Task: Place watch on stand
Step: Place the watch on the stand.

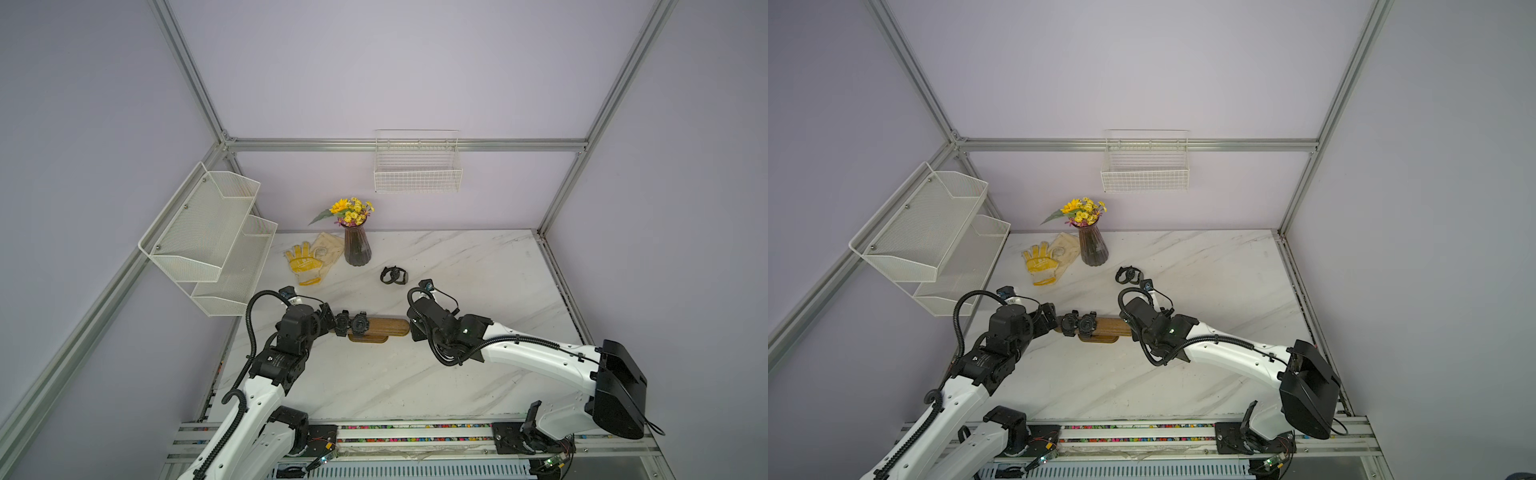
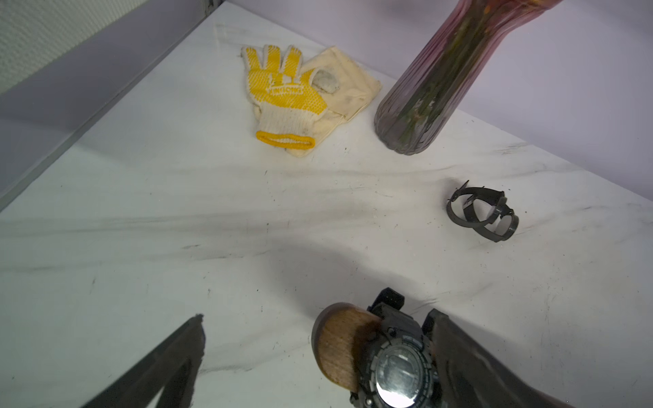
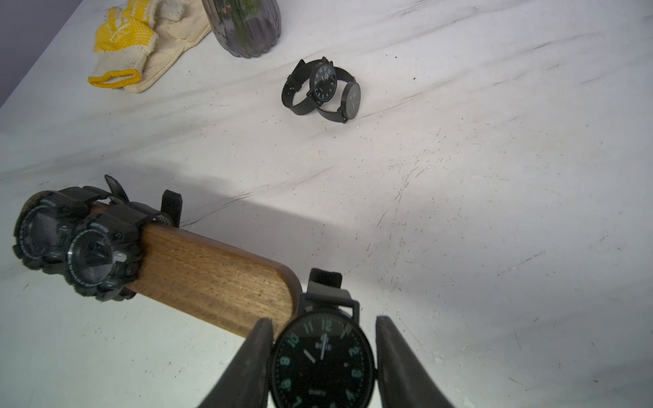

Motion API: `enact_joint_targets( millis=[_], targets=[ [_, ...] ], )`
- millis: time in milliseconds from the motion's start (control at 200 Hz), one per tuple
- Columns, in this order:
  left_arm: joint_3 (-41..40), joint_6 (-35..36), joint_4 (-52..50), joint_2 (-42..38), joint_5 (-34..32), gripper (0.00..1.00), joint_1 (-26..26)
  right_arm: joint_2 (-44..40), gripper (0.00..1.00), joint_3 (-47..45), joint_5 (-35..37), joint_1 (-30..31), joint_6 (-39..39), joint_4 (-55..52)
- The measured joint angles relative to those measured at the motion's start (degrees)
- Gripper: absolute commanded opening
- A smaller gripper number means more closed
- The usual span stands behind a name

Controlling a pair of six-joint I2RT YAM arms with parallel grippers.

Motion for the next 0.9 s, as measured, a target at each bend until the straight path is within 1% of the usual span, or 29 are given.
enact_joint_targets(
  millis=[125, 240, 635, 900],
  targets=[
    [0.0, -1.2, -0.5, 3.0, 3.4, 1.00, 3.8, 1.7, 0.31, -0.2, 1.1, 0.0, 0.1, 0.2],
    [0.0, -1.8, -0.3, 5.8, 6.1, 1.00, 5.7, 3.4, 0.31, -0.2, 1.1, 0.0, 0.1, 0.7],
    [0.0, -2.3, 6.1, 12.0, 14.4, 1.00, 6.1, 9.0, 0.30, 0.7, -0.8, 0.3, 0.0, 4.5],
    [0.0, -2.1, 8.9, 16.2, 20.6, 1.00, 6.1, 9.4, 0.30, 3.1, -1.7, 0.5, 0.0, 5.3]
  ],
)
